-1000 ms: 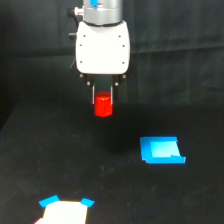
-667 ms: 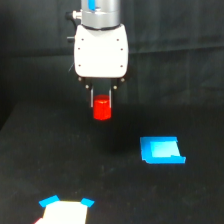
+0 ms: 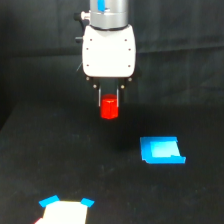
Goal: Pick up the red object from the table
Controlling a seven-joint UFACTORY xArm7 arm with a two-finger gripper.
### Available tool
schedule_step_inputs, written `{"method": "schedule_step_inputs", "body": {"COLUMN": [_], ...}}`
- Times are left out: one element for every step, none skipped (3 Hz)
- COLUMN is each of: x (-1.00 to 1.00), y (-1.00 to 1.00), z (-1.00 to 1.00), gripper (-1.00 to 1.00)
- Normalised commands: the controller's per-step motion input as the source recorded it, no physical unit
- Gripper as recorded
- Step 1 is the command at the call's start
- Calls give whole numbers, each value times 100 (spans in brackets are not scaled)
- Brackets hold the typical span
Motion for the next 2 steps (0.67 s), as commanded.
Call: {"method": "schedule_step_inputs", "body": {"x": [30, 2], "y": [-3, 23], "z": [61, 66], "gripper": [-100, -97]}}
